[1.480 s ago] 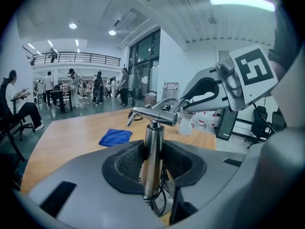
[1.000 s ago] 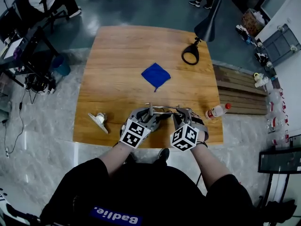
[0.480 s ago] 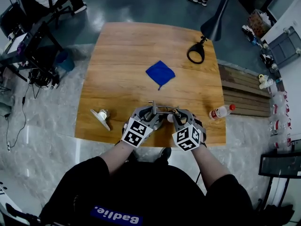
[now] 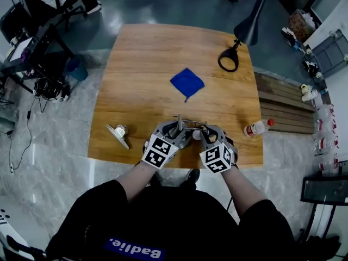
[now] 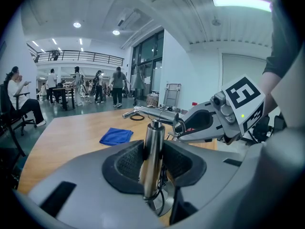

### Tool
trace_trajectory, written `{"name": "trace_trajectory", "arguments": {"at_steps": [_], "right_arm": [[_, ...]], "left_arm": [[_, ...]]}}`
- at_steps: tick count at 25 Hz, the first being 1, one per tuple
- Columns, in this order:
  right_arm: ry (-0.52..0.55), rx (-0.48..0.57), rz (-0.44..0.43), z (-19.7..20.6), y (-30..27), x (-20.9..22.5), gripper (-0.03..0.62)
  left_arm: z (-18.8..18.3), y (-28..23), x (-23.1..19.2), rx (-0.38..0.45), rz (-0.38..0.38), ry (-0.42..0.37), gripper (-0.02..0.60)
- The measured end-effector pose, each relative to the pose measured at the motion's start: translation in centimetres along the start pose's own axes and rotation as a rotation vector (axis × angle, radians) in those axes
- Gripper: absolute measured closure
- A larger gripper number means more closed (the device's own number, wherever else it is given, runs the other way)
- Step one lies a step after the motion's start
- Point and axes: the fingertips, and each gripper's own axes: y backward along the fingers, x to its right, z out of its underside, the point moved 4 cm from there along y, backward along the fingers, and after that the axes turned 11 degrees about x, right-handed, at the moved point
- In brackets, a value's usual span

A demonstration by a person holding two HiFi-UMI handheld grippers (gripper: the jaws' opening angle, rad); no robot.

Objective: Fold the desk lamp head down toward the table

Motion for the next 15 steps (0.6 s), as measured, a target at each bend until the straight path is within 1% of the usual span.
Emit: {"name": "trace_trajectory", "arguments": {"at_steps": [7,11,13,15], "right_arm": [[0.023,-0.009,-0.011,-0.3,-0.2,0.0,0.517],[0.005,-0.051,-0.034,-0.4,-0.1,-0.1,0.516],[0.008,-0.078,-0.029,-0.5,0.1,0.0,0.514],[0.015,-0.091,-0.008,-0.8,0.7,0.0,0.494]], "left_arm": [[-0.1,0.0,-0.3,-0.016,-0.001,0.012,0.453],[0.0,0.5,-0.1,-0.044,0.006,0.011,0.451],[-0.2,1.2,0.1,-0.04,0.018,-0.001,0.451],[-0.3,2.1,0.3,-0.032,0.034,-0.003,0.451]]}}
